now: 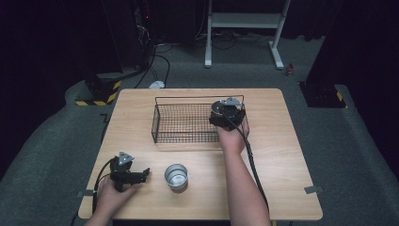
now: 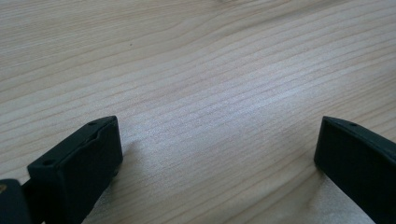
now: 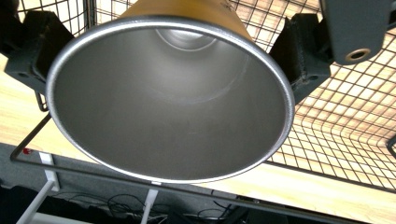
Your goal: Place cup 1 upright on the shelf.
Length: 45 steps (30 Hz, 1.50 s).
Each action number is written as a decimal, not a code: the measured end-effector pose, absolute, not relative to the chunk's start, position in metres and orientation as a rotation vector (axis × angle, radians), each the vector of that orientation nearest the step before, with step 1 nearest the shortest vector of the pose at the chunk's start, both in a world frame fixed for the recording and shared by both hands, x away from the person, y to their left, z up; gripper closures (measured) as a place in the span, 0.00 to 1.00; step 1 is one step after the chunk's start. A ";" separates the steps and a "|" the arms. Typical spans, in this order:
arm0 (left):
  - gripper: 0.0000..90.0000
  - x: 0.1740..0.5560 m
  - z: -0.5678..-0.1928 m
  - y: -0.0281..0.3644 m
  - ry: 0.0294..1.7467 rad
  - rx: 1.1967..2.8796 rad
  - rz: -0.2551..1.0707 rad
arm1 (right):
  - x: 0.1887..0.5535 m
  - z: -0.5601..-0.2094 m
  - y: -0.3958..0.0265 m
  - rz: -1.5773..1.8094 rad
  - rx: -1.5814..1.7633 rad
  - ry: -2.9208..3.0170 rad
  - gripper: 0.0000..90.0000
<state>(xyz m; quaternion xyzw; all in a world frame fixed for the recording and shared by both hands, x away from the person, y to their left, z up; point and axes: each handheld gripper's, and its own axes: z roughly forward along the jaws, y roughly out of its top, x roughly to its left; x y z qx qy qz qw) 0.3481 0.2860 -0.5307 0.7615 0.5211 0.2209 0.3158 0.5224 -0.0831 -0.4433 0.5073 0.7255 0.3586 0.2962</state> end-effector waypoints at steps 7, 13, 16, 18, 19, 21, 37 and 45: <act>0.01 0.348 -0.531 0.286 1.373 2.005 0.582 | 0.524 -0.447 -0.084 0.938 1.367 1.935 0.15; 0.01 0.348 -0.531 0.286 1.373 2.006 0.582 | 0.524 -0.451 -0.085 0.929 1.381 1.947 0.15; 0.01 0.348 -0.531 0.286 1.373 2.005 0.582 | 0.524 -0.452 -0.085 0.930 1.373 1.955 0.15; 0.01 0.348 -0.531 0.286 1.373 2.005 0.582 | 0.524 -0.453 -0.084 0.926 1.376 1.959 0.15; 0.01 0.348 -0.531 0.286 1.373 2.005 0.582 | 0.524 -0.453 -0.084 0.924 1.376 1.960 0.15; 0.01 0.348 -0.531 0.286 1.373 2.006 0.582 | 0.524 -0.453 -0.084 0.928 1.378 1.962 0.15; 0.01 0.348 -0.531 0.286 1.373 2.005 0.582 | 0.519 -0.457 -0.085 0.924 1.363 1.981 0.15; 0.01 0.348 -0.531 0.286 1.373 2.005 0.582 | 0.516 -0.458 -0.086 0.942 1.379 1.990 0.15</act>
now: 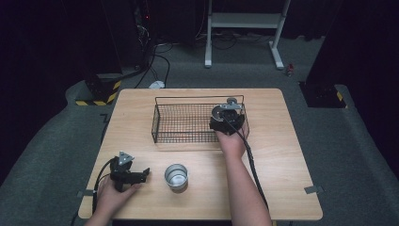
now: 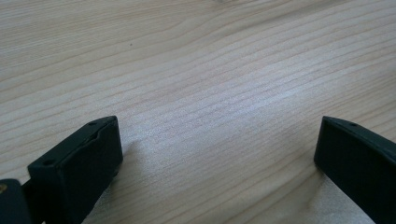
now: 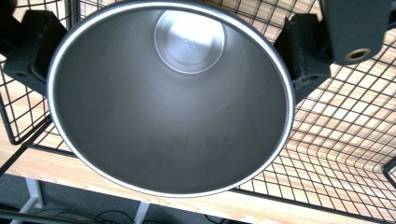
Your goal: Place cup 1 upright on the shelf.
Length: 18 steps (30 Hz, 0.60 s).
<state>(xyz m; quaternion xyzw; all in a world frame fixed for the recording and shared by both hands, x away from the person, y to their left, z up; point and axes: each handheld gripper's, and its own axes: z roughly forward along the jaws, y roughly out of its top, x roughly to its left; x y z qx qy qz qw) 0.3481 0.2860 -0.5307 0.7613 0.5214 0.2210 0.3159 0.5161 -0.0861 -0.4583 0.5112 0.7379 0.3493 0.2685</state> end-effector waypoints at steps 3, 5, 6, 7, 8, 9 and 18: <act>0.01 0.348 -0.531 0.286 1.373 2.005 0.583 | 0.515 -0.458 -0.086 0.949 1.383 1.989 0.15; 0.01 0.348 -0.531 0.286 1.373 2.005 0.583 | 0.515 -0.459 -0.086 0.949 1.375 1.989 0.15; 0.01 0.348 -0.531 0.286 1.373 2.006 0.582 | 0.515 -0.459 -0.087 0.949 1.371 1.991 0.15; 0.01 0.348 -0.531 0.286 1.373 2.005 0.583 | 0.515 -0.459 -0.087 0.948 1.372 1.997 0.14; 0.01 0.348 -0.531 0.286 1.373 2.005 0.583 | 0.515 -0.459 -0.087 0.944 1.378 1.998 0.14; 0.01 0.348 -0.531 0.286 1.373 2.005 0.583 | 0.515 -0.459 -0.087 0.942 1.377 2.003 0.12; 0.01 0.348 -0.531 0.286 1.373 2.005 0.583 | 0.512 -0.457 -0.089 0.930 1.381 2.017 0.10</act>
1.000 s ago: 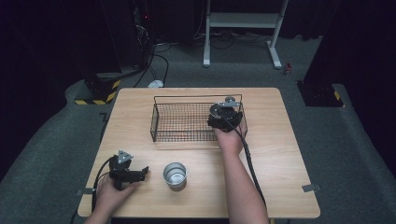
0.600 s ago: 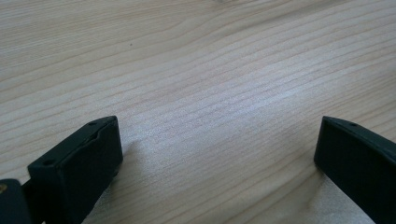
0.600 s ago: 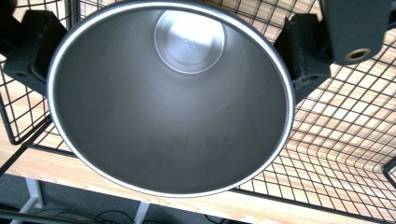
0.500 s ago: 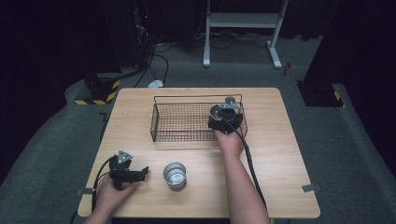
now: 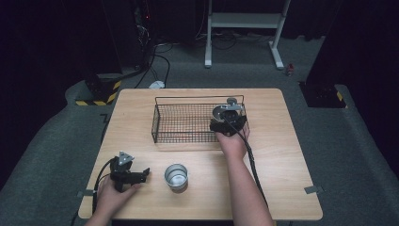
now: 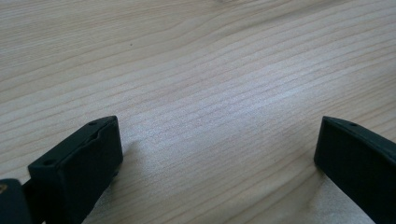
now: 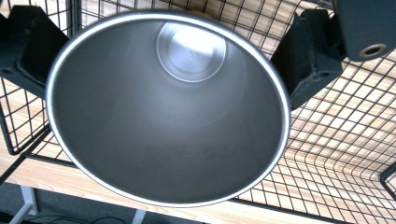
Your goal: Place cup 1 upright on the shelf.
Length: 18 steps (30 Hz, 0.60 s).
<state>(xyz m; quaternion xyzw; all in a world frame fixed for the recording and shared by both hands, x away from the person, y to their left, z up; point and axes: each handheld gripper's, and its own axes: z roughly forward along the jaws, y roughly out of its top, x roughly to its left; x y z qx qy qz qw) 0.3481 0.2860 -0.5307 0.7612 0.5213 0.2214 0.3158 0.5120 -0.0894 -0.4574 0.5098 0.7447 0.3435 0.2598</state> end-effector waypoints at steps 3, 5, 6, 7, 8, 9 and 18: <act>0.01 0.348 -0.531 0.286 1.373 2.006 0.583 | 0.510 -0.456 -0.090 0.932 1.381 2.016 0.10; 0.01 0.348 -0.531 0.286 1.372 2.006 0.584 | 0.509 -0.456 -0.091 0.936 1.384 2.016 0.10; 0.01 0.348 -0.531 0.286 1.372 2.006 0.584 | 0.505 -0.454 -0.091 0.942 1.385 2.014 0.10; 0.01 0.348 -0.531 0.286 1.372 2.007 0.584 | 0.504 -0.454 -0.091 0.944 1.384 2.010 0.10; 0.01 0.348 -0.531 0.286 1.371 2.009 0.585 | 0.503 -0.453 -0.092 0.942 1.376 2.012 0.10; 0.01 0.348 -0.531 0.286 1.373 2.006 0.585 | 0.503 -0.453 -0.093 0.946 1.367 2.012 0.10; 0.01 0.348 -0.530 0.286 1.371 2.012 0.585 | 0.490 -0.450 -0.097 0.976 1.367 2.002 0.10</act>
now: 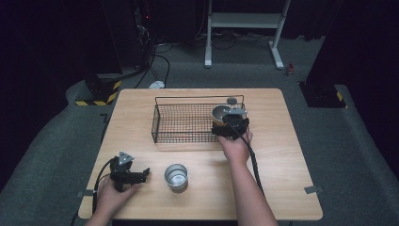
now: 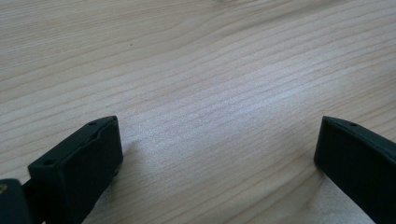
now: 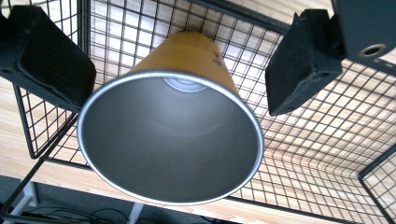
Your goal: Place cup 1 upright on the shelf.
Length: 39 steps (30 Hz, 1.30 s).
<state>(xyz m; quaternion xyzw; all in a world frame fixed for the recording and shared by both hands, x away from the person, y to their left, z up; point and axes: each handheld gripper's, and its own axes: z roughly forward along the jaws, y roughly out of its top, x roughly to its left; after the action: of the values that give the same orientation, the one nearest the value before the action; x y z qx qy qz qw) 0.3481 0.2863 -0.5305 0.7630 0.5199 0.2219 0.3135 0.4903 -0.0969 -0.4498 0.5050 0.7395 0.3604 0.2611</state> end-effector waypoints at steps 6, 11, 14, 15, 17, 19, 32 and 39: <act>0.01 0.348 -0.530 0.286 1.371 2.012 0.585 | 0.479 -0.449 -0.100 0.988 1.344 2.007 0.10; 0.02 0.348 -0.530 0.286 1.371 2.012 0.587 | 0.468 -0.448 -0.103 1.006 1.326 2.001 0.10; 0.02 0.348 -0.531 0.286 1.374 2.009 0.584 | 0.461 -0.448 -0.106 1.024 1.315 2.001 0.10; 0.02 0.348 -0.531 0.286 1.373 2.010 0.586 | 0.458 -0.448 -0.107 1.029 1.316 1.999 0.10; 0.02 0.348 -0.530 0.286 1.372 2.012 0.588 | 0.455 -0.448 -0.108 1.046 1.313 1.998 0.10; 0.02 0.348 -0.531 0.286 1.374 2.009 0.584 | 0.450 -0.448 -0.108 1.052 1.304 1.996 0.10; 0.02 0.348 -0.531 0.286 1.373 2.011 0.586 | 0.417 -0.450 -0.112 1.086 1.236 2.015 0.11; 0.02 0.348 -0.530 0.286 1.372 2.012 0.586 | 0.399 -0.463 -0.123 1.081 1.230 2.039 0.13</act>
<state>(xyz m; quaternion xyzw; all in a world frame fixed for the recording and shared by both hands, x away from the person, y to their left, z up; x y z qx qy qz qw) 0.3480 0.2862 -0.5305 0.7628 0.5203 0.2223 0.3131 0.3993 -0.1226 -0.4625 0.4540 0.7530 0.3990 0.2602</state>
